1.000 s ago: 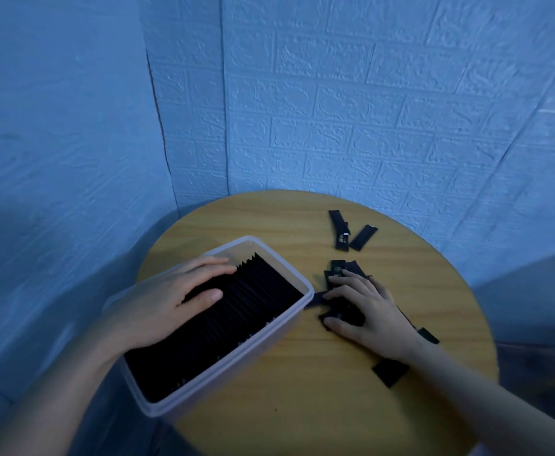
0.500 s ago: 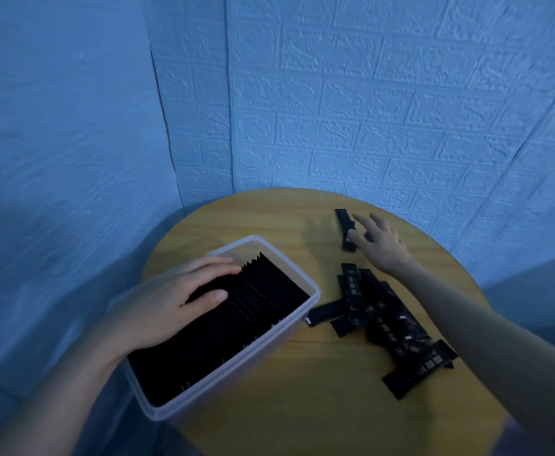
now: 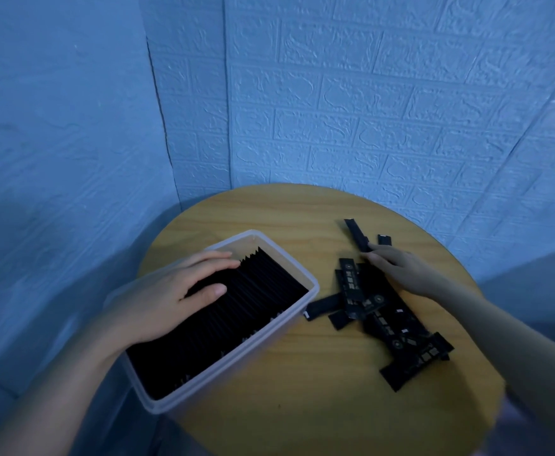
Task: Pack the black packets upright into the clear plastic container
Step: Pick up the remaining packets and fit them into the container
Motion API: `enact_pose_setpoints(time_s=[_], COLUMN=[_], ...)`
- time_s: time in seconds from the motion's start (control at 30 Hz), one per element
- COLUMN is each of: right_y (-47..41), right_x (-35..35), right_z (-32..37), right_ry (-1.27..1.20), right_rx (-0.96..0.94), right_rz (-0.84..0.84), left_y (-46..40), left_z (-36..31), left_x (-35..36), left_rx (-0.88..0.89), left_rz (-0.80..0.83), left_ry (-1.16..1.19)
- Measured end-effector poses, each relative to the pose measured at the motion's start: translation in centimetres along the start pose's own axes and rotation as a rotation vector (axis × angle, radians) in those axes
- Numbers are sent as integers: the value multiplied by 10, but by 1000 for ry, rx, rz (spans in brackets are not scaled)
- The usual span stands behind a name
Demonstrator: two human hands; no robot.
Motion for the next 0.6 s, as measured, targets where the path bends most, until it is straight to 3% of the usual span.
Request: enact_pose_setpoints(time_s=[0.27, 0.4, 0.53, 0.6], right_y=[58, 82, 91, 91], right_x=[7, 1, 38, 50], right_z=[-4, 5, 9, 15], right_ry=[-169, -237, -271, -182], right_rx=[-107, -20, 201, 253], right_rz=[-132, -273, 17, 46], left_y=[-1, -2, -3, -3], left_z=[5, 5, 6, 7], left_x=[-1, -1, -1, -1], left_rx=[20, 21, 24, 22], left_rz=[-18, -16, -12, -12], left_ry=[31, 34, 44, 48])
Point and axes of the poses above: each hand's wrist, its own y-axis away from the middle knuckle, its own x-axis out of the palm, z = x × y, the point moved 7 cm from there along -y, towards the middle knuckle, and after that the axes turned 13 degrees about z, right-handed, at the moved point
